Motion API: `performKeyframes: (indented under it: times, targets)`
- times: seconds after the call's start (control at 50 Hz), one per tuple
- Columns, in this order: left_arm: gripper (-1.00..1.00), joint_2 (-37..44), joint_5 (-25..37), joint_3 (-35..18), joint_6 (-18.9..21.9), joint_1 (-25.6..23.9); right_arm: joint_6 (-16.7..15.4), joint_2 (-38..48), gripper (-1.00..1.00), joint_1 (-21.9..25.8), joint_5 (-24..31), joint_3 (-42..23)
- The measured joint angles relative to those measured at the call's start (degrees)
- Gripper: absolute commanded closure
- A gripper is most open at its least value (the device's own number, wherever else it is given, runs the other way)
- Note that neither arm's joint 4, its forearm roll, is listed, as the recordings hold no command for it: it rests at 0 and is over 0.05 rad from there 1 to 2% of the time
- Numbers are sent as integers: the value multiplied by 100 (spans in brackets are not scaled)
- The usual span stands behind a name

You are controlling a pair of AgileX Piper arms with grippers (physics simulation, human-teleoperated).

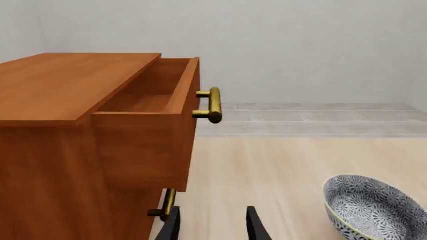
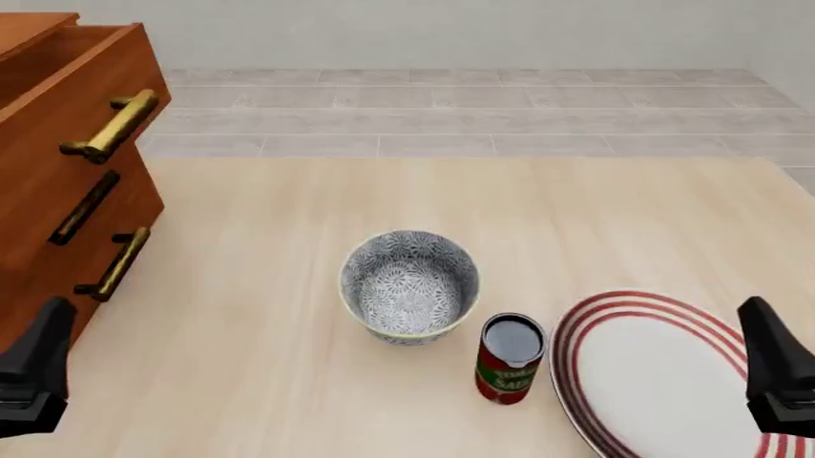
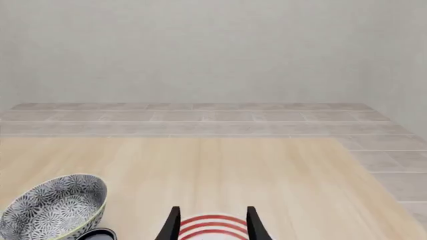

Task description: Put the bowl on top of the cabinet.

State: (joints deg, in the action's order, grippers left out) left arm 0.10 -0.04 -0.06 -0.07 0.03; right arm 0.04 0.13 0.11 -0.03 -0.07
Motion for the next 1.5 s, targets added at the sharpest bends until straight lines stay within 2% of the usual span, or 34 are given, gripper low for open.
performKeyframes:
  times: [0.4, 0.82, 1.22, 1.5]
  targets:
    - [-100, 46, -19, -8, -65, -74, -51, -8, -100, 102, -11, -30]
    - [-100, 164, -68, -11, 60, -907, -75, -11, -100, 272, -19, -54]
    - [-100, 947, -643, -1, 26, -1706, -142, -10, -100, 396, -17, -80]
    - [-100, 2019, -1508, -9, 40, -2037, -183, -6, -100, 437, -8, -97]
